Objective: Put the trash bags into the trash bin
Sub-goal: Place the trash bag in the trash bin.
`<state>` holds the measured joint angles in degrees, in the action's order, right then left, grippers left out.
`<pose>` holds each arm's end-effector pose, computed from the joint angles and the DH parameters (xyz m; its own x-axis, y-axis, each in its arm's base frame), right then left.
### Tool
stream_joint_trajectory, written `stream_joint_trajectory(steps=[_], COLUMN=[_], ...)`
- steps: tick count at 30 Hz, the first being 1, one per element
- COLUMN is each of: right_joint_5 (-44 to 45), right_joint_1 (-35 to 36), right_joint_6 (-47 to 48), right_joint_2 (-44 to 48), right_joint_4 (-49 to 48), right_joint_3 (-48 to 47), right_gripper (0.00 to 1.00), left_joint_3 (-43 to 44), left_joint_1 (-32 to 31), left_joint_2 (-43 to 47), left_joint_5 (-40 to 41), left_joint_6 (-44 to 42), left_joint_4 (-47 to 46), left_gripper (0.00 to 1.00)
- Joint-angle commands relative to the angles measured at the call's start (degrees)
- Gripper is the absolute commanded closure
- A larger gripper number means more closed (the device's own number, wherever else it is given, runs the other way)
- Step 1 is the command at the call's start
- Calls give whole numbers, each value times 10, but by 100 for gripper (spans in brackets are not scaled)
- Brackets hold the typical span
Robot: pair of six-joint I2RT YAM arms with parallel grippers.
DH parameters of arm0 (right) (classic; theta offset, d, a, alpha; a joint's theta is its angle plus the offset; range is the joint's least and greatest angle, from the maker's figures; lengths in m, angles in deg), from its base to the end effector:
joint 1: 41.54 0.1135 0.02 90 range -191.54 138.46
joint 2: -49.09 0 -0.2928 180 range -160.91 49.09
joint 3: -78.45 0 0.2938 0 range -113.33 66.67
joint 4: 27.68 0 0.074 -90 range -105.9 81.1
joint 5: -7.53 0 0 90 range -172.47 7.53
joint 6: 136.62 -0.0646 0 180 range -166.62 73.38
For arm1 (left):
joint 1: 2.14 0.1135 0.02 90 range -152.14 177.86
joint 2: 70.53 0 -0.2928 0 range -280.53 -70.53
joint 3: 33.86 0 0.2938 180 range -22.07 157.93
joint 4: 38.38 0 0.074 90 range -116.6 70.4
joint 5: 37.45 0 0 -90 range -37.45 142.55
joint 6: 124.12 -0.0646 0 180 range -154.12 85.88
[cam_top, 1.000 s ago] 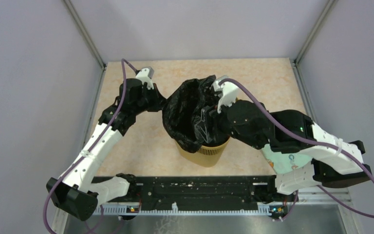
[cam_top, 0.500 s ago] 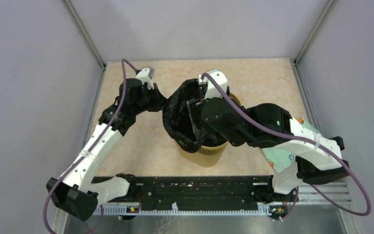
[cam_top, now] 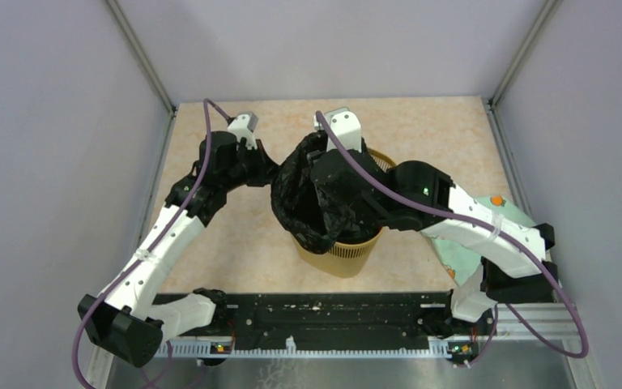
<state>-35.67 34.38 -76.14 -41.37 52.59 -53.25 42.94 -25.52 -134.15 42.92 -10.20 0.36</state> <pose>0.1272 0.3136 0.5255 -0.3926 -0.1788 -0.9022 -0.3824 0.9238 -0.0167 0.2712 -0.1290 0.3834 -0.5768 -0.1861 -0.7954 0.3237 0.8419 -0.4318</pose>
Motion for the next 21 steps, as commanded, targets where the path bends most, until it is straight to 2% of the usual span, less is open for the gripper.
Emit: stream_joint_trajectory(steps=[1,3,4,7,13,21], right_joint_5=[-14,-20,-26,-60,-130,-167], right_joint_1=[-3,-3,-3,-3,-3,-3], right_joint_6=[-13,-26,-33,-42,-69,-118], right_joint_2=[22,35,46,93,182,287], right_joint_4=[-3,10,15,1,-20,-28], right_joint_3=[0,8,16,63,164,289], right_gripper=[64,83,89,98,100,100], left_joint_3=[-7,-8,-8,-11,-15,-19], left_joint_1=[2,2,2,2,2,2], left_joint_2=[9,9,8,8,4,4], left_joint_5=[-6,-5,-5,-6,-13,-20], left_joint_6=[0,0,-1,-1,0,-2], left_joint_4=[-31,-31,-31,-33,-37,-39], left_gripper=[99,99,99,99,99,99])
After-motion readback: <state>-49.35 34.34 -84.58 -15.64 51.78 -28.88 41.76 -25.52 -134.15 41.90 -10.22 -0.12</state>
